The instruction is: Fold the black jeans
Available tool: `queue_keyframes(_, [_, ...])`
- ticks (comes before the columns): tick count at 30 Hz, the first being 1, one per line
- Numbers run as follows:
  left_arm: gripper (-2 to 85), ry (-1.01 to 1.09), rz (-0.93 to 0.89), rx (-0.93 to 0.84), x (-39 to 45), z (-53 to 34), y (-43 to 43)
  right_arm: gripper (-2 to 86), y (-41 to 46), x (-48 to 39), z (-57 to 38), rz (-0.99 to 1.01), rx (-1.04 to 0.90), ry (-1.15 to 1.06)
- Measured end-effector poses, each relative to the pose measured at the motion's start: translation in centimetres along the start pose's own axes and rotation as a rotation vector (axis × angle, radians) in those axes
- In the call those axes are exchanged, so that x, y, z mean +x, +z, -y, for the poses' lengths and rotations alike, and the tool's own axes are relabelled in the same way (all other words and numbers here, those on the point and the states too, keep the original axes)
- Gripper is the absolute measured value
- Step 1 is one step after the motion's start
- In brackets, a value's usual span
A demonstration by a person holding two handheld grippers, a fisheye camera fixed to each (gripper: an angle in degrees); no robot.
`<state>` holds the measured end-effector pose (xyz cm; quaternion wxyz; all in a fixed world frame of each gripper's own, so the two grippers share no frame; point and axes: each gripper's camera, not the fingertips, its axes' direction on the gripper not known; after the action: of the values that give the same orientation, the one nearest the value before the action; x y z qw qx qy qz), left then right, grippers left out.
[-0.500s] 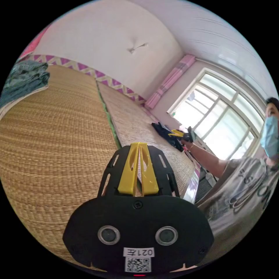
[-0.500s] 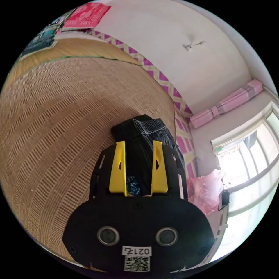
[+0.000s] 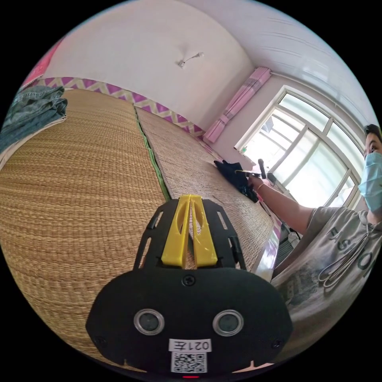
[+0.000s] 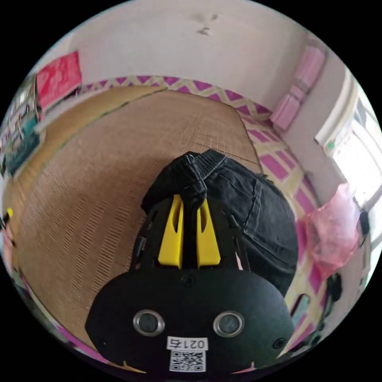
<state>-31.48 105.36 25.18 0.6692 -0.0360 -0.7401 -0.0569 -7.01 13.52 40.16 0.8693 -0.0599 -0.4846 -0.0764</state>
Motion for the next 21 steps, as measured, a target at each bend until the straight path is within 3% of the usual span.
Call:
queue_keyframes(3, [-0.9, -0.006, -0.003, -0.001, 0.0, 0.9, -0.5, 4.6, -2.9, 4.5, -0.2, 0.106, 0.068, 0.14])
queue_keyframes(10, [-0.9, -0.01, 0.003, -0.002, -0.2, 3.0, -2.0, 3.7, -9.1, 10.1, 0.3, 0.12, 0.142, 0.264])
queue_keyframes(16, [-0.9, -0.014, 0.002, -0.002, -0.9, 4.6, -3.5, 2.4, -20.2, 9.0, 3.0, 0.125, 0.233, 0.099])
queue_keyframes(21, [-0.9, -0.025, -0.018, 0.018, -1.8, 5.8, -5.2, 1.9, -29.1, 0.6, 4.3, 0.283, 0.333, -0.047])
